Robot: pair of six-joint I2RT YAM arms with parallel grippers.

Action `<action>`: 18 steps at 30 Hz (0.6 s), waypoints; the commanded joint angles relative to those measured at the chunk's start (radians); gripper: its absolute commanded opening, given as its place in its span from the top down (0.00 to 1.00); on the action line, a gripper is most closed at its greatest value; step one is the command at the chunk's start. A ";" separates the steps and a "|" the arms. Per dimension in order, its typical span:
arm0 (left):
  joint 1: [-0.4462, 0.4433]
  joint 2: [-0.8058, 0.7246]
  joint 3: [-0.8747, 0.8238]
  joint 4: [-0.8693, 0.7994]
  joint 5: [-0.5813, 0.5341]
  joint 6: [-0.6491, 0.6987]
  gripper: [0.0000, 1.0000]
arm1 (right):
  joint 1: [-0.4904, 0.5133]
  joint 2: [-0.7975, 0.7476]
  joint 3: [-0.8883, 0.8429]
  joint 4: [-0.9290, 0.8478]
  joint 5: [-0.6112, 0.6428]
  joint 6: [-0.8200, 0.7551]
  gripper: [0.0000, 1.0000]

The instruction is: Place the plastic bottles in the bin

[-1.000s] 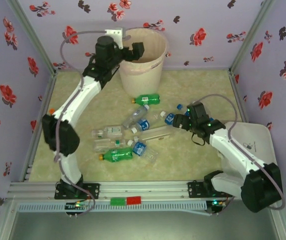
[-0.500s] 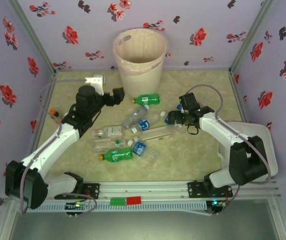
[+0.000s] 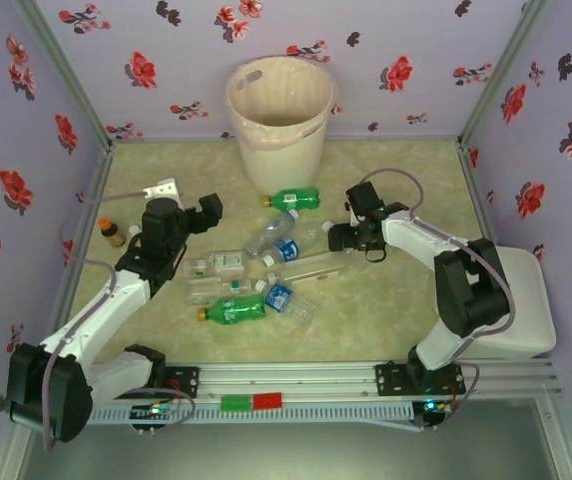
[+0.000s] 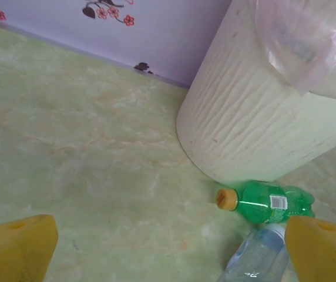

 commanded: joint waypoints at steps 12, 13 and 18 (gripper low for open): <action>0.008 0.172 0.073 -0.040 0.152 -0.052 0.00 | 0.019 0.105 0.063 -0.064 0.061 -0.060 0.25; 0.008 0.177 0.075 -0.045 0.156 -0.052 0.01 | 0.020 0.109 0.062 -0.065 0.062 -0.062 0.27; 0.008 0.189 0.077 -0.044 0.162 -0.059 0.00 | 0.024 0.114 0.066 -0.058 0.067 -0.061 0.39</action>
